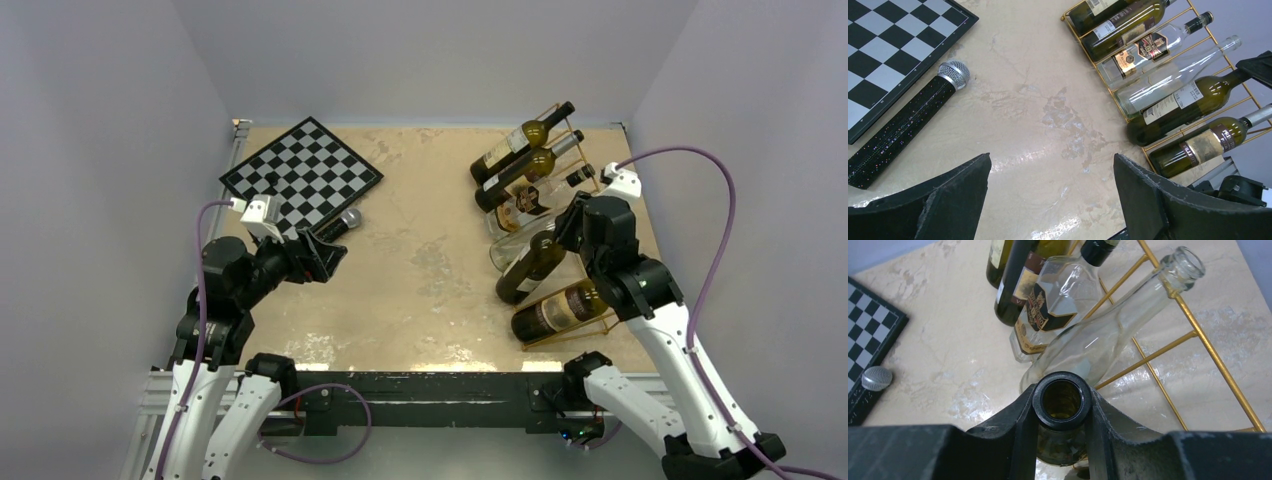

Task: Put the wine bottle on the wine rack

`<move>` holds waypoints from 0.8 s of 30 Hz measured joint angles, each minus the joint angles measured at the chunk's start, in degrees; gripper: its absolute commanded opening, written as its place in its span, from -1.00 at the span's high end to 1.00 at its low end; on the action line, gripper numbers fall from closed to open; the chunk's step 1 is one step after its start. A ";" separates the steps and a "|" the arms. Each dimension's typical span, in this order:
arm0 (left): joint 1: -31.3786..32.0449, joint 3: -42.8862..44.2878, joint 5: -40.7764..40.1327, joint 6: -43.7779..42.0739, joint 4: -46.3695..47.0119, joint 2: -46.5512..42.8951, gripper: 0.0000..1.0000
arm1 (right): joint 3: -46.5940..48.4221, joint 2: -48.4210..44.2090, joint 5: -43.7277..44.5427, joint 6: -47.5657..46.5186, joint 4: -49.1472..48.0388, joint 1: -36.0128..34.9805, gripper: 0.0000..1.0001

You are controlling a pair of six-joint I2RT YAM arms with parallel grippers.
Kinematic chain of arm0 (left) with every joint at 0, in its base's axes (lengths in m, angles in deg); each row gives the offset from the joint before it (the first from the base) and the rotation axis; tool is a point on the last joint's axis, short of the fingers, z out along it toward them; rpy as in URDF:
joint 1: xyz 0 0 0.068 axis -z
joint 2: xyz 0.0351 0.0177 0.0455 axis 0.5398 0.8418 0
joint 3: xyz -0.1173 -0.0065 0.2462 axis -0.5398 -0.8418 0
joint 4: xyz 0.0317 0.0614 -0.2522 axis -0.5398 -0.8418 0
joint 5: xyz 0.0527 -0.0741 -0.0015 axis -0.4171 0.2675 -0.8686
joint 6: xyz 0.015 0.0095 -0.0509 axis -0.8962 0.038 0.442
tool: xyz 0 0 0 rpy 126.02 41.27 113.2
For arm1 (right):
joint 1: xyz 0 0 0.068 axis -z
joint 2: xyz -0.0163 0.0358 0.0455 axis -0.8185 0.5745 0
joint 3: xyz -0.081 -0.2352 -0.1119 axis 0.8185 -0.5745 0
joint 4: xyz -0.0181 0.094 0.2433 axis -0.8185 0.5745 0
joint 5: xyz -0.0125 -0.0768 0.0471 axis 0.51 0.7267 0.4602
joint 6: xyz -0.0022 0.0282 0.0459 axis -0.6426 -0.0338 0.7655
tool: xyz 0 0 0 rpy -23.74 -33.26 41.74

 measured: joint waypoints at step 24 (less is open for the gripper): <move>0.00 0.00 1.01 -1.01 -0.17 1.81 -0.92 | -9.29 -3.26 2.21 3.91 0.11 8.55 -0.40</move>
